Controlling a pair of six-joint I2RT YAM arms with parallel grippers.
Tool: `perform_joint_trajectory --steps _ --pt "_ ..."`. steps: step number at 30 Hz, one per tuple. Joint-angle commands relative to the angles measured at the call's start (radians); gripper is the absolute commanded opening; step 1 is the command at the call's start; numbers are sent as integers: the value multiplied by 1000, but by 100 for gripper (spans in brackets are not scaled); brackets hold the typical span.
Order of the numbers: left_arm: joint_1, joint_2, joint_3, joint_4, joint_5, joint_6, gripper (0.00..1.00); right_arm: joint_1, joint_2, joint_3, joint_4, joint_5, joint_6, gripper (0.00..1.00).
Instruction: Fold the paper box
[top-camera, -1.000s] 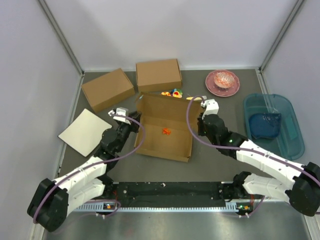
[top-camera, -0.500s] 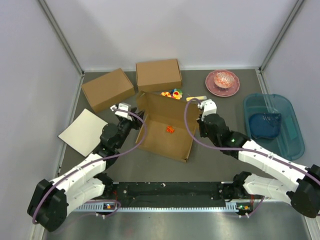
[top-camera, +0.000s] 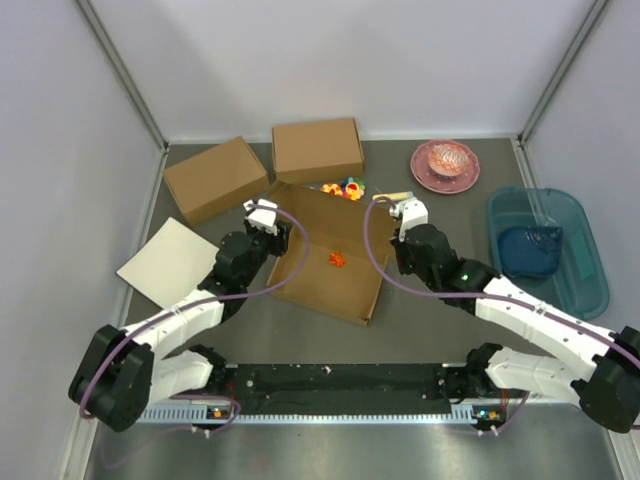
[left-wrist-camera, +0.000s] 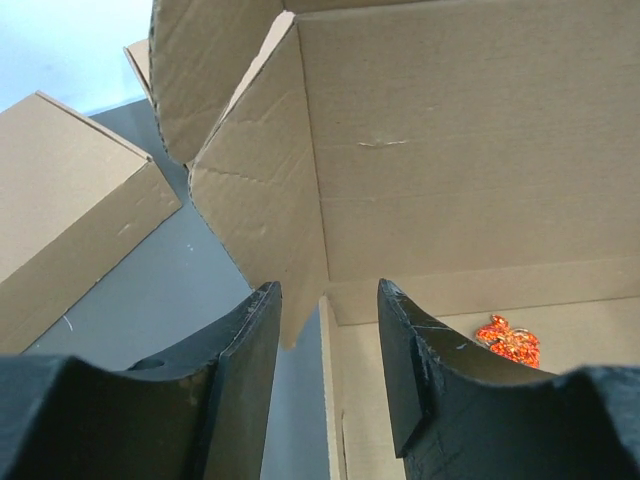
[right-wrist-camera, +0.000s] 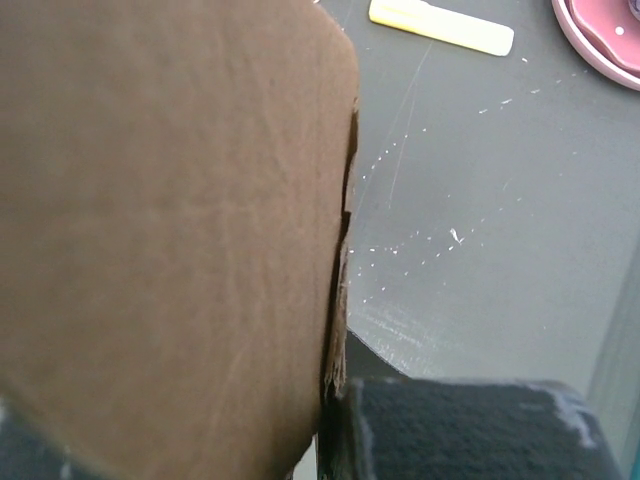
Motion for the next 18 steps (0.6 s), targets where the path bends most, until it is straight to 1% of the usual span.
perform_joint_trajectory --steps 1,6,9,11,13,14,16,17,18 --pt "29 27 58 100 35 14 48 10 1 50 -16 -32 -28 0" --pt "54 62 92 127 66 19 46 8 5 56 -16 -38 -32 0" --pt "68 78 100 144 89 19 41 8 7 53 -16 -43 -32 0" --pt "69 87 101 151 129 14 28 8 8 55 -14 -43 -33 0" --pt "69 90 95 161 152 3 20 8 10 55 -15 -43 -32 0" --pt "69 85 88 164 158 -1 12 8 11 58 -16 -43 -28 0" --pt "69 78 77 172 170 -20 6 8 19 67 -17 -41 -25 0" --pt "69 69 66 169 186 -23 0 8 22 73 -16 -41 -18 0" --pt "69 59 62 166 195 -23 0 10 28 84 -16 -41 -13 0"
